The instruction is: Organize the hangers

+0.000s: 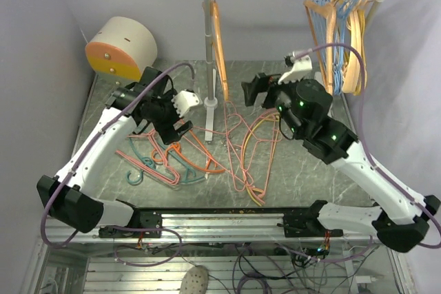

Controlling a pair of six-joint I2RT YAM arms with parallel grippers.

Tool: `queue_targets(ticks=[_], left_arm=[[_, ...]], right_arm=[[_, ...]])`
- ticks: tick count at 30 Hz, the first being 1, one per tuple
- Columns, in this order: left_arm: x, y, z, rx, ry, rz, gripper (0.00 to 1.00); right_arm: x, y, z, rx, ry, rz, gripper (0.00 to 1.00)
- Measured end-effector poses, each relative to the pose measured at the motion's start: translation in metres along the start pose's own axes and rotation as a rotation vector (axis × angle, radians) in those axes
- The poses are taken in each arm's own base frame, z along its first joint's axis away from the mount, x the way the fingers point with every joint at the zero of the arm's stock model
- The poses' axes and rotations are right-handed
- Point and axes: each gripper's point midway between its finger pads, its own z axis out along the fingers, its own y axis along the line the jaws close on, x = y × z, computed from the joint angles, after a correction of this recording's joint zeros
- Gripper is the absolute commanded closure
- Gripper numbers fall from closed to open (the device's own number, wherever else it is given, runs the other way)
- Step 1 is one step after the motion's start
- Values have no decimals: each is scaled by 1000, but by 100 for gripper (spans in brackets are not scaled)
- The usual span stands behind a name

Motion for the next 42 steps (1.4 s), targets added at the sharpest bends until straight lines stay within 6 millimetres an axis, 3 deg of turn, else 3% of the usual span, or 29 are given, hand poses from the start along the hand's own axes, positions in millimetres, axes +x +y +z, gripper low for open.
queue_targets(ticks=[3, 6, 10, 13, 20, 27, 32, 36, 42], left_arm=[[-10, -18, 9, 64, -5, 74, 1], [-22, -43, 25, 135, 2, 153, 1], [-39, -63, 57, 168, 19, 237, 1], [-55, -72, 85, 196, 21, 299, 1], [-103, -84, 140, 334, -96, 511, 0], [-151, -97, 190, 438, -214, 771, 1], [-168, -110, 216, 532, -256, 873, 1], [-177, -118, 236, 584, -274, 913, 7], [-162, -125, 261, 635, -244, 902, 13]], right_arm=[[18, -9, -19, -13, 18, 19, 0], [52, -23, -37, -4, 69, 33, 0], [93, -47, -64, 47, 126, 67, 0], [108, -70, -87, 110, 125, 116, 0], [78, -105, -124, 223, -17, 256, 1], [79, -114, -133, 263, -31, 298, 2], [76, -120, -144, 261, -58, 327, 2], [76, -123, -147, 269, -61, 332, 2], [79, -127, -151, 288, -56, 330, 2]])
